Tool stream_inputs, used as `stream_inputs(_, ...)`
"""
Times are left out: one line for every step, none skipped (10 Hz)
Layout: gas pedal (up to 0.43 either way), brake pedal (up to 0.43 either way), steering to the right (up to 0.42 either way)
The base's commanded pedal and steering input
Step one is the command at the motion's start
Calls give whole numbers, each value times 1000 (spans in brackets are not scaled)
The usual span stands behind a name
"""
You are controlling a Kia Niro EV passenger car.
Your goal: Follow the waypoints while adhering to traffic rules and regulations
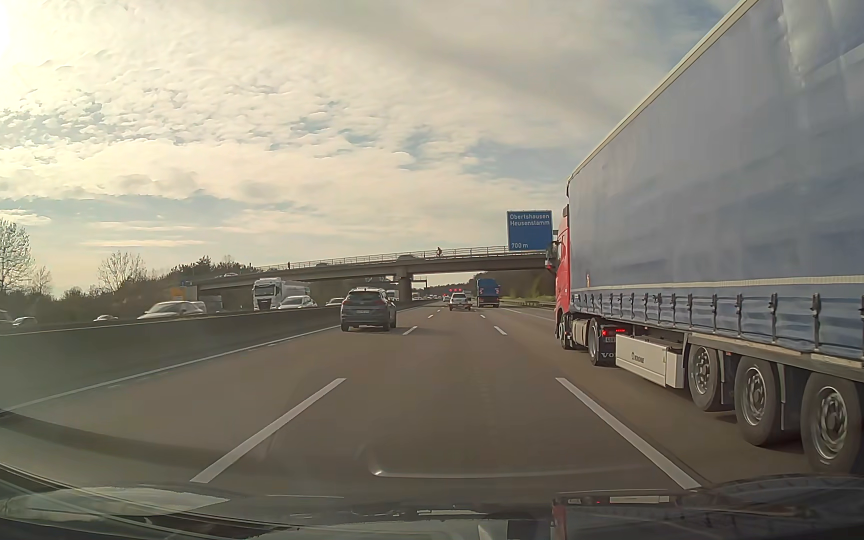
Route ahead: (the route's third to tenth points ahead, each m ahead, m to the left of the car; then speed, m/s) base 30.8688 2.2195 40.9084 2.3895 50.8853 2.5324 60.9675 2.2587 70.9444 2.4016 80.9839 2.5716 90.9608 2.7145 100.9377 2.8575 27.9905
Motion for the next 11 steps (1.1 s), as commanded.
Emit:
stream_inputs(177, 0, -3)
stream_inputs(177, 0, -3)
stream_inputs(177, 0, -3)
stream_inputs(177, 0, -3)
stream_inputs(177, 0, -4)
stream_inputs(177, 0, -4)
stream_inputs(177, 0, -4)
stream_inputs(177, 0, -4)
stream_inputs(177, 0, -4)
stream_inputs(177, 0, -4)
stream_inputs(177, 0, -4)
